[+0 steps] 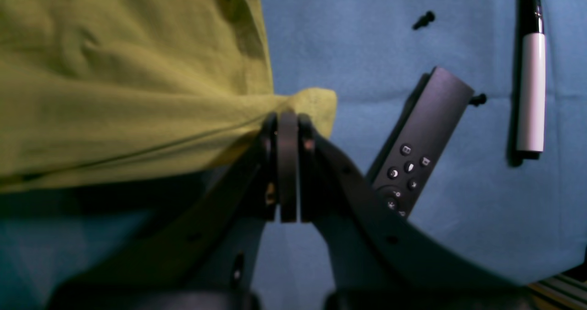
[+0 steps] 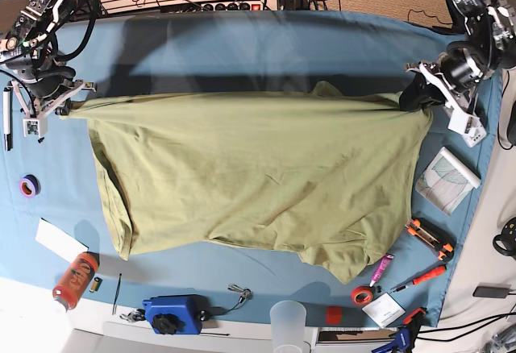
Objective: Layout the t-shirt on the table in an organized manner, then fold the t-shirt properly
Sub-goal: 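Lower the shirt flat onto the table, stretched between both grippers, then pull the shirt corner with the left gripper to smooth it taut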
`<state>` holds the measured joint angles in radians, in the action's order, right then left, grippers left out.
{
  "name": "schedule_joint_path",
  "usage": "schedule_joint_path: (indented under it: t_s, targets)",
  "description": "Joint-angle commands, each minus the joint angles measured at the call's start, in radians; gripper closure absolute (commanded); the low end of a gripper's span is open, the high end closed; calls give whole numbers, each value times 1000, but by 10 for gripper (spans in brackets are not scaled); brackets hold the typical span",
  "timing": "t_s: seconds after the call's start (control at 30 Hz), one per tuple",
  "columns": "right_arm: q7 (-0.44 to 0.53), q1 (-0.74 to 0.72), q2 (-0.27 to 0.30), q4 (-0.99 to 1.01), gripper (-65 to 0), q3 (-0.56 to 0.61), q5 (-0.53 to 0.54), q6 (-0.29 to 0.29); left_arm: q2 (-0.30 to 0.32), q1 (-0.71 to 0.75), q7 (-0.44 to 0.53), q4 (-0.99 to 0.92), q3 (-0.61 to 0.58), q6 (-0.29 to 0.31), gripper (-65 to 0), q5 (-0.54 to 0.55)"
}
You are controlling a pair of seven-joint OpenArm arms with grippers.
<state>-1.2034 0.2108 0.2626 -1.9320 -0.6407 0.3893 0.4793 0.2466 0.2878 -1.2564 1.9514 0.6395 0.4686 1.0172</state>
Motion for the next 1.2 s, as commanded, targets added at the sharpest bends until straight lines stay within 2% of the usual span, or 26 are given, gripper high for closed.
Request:
schedule_joint_path:
  t_s: [0.0, 0.1, 0.27, 0.47, 0.5, 0.53, 0.6, 0.67, 0.77, 0.83, 0.97, 1.17]
  targets:
    - [20, -8, 18, -16, 0, -8, -10, -1, 11, 1, 17, 19, 7, 1, 0, 28]
    - [16, -8, 17, -15, 0, -7, -9, -1, 3, 0, 40, 7, 4, 2, 0, 22]
    - [107, -9, 17, 79, 0, -6, -37, 18, -12, -6, 198, -61, -13, 4, 0, -101]
    - [163, -14, 18, 220, 0, -6, -54, 18, -11, -62, 346, -175, -165, 4, 0, -188]
    - [164, -14, 18, 225, 0, -6, -53, 18, -11, -75, 372, -183, -192, 4, -15, -220]
    - [164, -14, 18, 225, 0, -6, -53, 18, -11, -90, 389, -185, -214, 4, -86, -251]
    - [164, -14, 19, 225, 0, -6, -49, 18, -11, -115, 389, -185, -244, 3, -239, -293]
    - [164, -14, 20, 225, 0, -6, -46, 18, -11, -132, 388, -185, -253, -4, -340, -305]
    - [164, -15, 20, 225, 0, -6, -46, 18, -11, -141, 352, -180, -249, -72, -353, -304]
    - [164, -15, 20, 225, 0, -6, -46, 18, -11, -141, 282, -164, -249, -107, -353, -303]
    - [160, -26, 20, 225, 0, -6, -46, 19, -12, -134, 184, -102, -249, -113, -353, -279]
    - [144, -53, 20, 225, 0, -6, -46, 22, -14, -102, 145, 21, -249, -114, -353, -301]
